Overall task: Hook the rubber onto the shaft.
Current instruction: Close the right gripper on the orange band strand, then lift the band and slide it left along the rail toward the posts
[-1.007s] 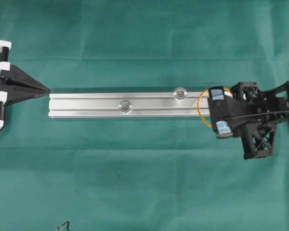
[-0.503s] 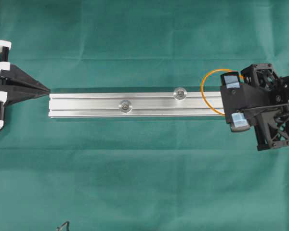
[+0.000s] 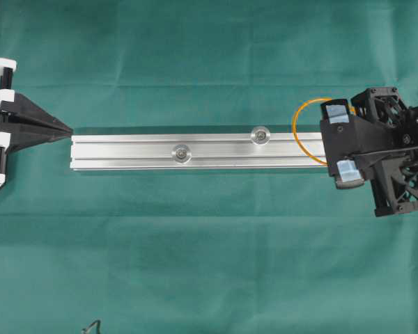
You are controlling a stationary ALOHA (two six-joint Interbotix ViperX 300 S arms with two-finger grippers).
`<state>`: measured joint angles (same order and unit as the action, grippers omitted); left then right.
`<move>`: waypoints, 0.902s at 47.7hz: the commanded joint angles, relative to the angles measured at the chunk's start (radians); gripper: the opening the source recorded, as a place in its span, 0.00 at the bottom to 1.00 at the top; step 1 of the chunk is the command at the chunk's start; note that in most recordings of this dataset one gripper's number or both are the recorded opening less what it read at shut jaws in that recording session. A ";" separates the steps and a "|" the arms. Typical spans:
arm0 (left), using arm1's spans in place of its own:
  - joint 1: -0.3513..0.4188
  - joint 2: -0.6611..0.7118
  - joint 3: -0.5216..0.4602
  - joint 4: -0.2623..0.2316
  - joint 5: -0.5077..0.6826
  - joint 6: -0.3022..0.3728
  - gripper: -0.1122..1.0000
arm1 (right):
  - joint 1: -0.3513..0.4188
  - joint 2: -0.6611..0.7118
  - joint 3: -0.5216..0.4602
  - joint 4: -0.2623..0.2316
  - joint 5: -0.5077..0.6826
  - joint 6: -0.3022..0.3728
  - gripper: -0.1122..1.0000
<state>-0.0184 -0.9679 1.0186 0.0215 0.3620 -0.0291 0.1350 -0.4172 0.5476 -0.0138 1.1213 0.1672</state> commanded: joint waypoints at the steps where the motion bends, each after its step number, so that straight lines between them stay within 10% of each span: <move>1: -0.003 0.008 -0.028 0.003 -0.005 0.002 0.10 | -0.002 0.003 -0.034 -0.002 -0.005 0.002 0.17; 43: -0.002 0.008 -0.026 0.003 -0.003 0.002 0.10 | -0.020 0.253 -0.255 -0.020 -0.057 -0.011 0.17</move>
<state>-0.0184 -0.9664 1.0186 0.0215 0.3636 -0.0291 0.1181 -0.1672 0.3329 -0.0307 1.0707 0.1580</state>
